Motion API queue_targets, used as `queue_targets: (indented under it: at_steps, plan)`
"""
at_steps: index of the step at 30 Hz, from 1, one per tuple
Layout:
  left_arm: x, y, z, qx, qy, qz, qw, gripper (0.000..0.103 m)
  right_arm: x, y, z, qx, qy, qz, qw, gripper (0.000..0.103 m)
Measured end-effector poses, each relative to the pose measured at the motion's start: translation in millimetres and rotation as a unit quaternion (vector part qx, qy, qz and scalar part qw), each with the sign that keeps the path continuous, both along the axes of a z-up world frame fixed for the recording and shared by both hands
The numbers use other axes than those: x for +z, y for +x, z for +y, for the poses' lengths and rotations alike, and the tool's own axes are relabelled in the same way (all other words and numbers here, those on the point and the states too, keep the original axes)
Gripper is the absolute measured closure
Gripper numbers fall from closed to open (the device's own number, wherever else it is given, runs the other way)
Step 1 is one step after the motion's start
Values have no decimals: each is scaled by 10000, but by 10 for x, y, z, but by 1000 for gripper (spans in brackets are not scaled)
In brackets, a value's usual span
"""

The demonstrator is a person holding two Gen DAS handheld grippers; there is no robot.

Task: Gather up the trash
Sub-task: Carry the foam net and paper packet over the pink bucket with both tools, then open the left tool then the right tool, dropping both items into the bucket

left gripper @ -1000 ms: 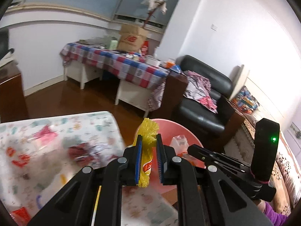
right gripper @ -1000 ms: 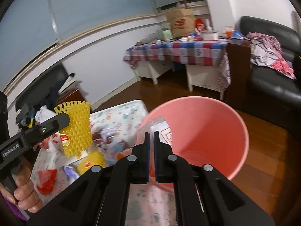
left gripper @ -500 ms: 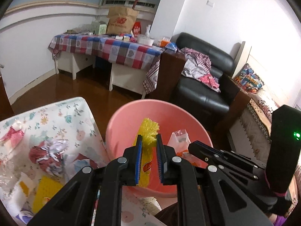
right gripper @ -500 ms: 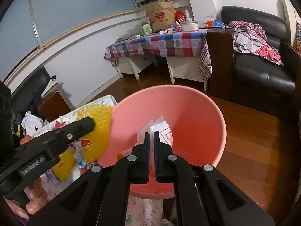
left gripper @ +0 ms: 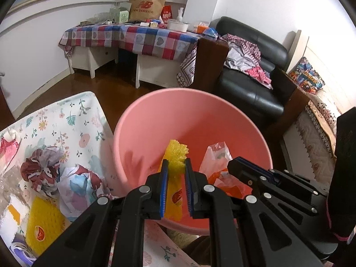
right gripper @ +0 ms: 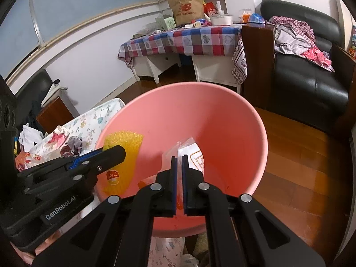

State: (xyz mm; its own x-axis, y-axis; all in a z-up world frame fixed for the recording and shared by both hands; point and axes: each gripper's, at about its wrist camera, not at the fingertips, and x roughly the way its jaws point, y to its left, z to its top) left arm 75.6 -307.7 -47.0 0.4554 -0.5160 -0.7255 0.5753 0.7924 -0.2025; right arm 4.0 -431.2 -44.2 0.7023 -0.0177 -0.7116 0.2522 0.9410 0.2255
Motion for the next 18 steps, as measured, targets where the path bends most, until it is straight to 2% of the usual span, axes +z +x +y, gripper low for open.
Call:
queue_targets:
  at_steps: [7,18]
  plan:
    - [-81,25,-5,95,95,120,9998,89,-48,35,12,19,-42,104,9999,99]
    - [-87,3,-69,186,228,69,9995,88,-86,32,-14,-43,-27,168,9998,99]
